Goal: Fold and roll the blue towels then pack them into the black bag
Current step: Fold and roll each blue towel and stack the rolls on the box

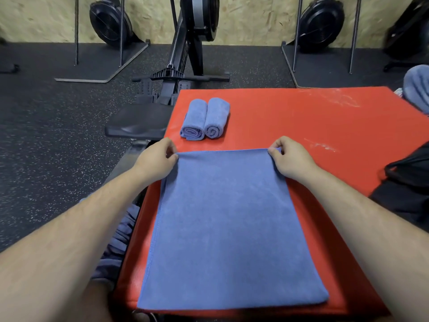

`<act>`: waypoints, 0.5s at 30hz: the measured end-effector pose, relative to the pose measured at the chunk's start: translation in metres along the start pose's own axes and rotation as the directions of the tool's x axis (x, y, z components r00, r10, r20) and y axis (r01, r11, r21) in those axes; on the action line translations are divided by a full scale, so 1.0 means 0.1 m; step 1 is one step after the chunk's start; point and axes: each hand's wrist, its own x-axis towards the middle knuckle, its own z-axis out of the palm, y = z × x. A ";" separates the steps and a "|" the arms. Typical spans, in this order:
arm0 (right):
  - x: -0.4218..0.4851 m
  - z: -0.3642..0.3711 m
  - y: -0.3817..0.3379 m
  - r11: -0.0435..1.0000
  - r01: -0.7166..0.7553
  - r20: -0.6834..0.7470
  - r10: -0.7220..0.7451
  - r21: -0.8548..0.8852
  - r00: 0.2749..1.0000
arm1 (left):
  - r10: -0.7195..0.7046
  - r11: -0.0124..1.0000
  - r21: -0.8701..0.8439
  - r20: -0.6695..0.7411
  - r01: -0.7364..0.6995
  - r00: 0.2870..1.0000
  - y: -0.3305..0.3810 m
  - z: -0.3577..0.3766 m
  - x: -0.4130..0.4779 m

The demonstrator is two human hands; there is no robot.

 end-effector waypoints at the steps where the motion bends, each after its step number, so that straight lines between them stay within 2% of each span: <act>1: 0.01 0.02 -0.01 1.000 -0.014 -0.008 0.014 -0.011 1.000 | -0.013 1.000 -0.016 -0.020 0.012 1.000 0.00 0.00 0.01; 5: 0.08 0.13 -0.04 0.998 -0.004 -0.034 0.001 -0.070 0.999 | -0.027 0.999 -0.038 -0.022 0.026 0.999 -0.07 0.09 0.09; 9: 0.11 0.23 -0.01 0.985 0.072 0.084 -0.059 -0.158 0.995 | 0.011 0.996 0.092 -0.016 -0.010 1.000 -0.15 0.18 0.11; 15: 0.07 0.27 -0.06 0.974 0.100 0.058 -0.090 -0.202 0.994 | 0.035 0.968 0.247 0.015 -0.038 0.999 -0.11 0.18 0.10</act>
